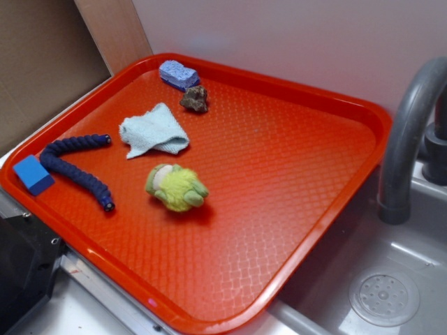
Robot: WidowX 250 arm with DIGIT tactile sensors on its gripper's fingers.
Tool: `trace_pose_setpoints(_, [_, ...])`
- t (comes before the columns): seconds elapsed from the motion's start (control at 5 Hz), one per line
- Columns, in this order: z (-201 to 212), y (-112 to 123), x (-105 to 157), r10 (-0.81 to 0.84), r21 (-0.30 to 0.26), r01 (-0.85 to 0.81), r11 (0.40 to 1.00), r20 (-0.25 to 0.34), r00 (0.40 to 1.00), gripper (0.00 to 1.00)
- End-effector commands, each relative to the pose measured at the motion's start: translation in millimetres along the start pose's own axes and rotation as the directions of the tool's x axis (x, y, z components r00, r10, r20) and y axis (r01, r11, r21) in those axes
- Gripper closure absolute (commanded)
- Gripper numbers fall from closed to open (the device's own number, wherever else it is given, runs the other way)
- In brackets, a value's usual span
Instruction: Grab the blue rope.
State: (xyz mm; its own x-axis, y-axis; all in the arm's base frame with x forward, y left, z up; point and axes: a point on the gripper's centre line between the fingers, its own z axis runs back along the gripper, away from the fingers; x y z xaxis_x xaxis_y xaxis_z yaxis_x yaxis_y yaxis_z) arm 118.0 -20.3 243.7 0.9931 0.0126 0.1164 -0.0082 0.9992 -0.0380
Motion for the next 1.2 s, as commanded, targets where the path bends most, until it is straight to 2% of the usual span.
trace_pose_setpoints(0.0, [0,0,0,0.000,0.000,0.000,1.000,0.000,1.000,0.00])
trace_pose_setpoints(0.2, [-12,12,32,0.250,0.017,-0.249,0.968,-0.038,0.968,0.00])
trace_pose_setpoints(0.4, [-29,27,61,0.483,0.072,-0.478,0.875,-0.084,0.872,0.00])
trace_pose_setpoints(0.6, [-52,58,70,0.681,0.123,-0.676,0.727,0.000,0.732,0.00])
trace_pose_setpoints(0.8, [-89,78,43,0.843,0.148,-0.832,0.535,-0.026,0.537,0.00])
trace_pose_setpoints(1.0, [-108,79,20,0.867,0.173,-0.852,0.495,-0.032,0.497,0.00])
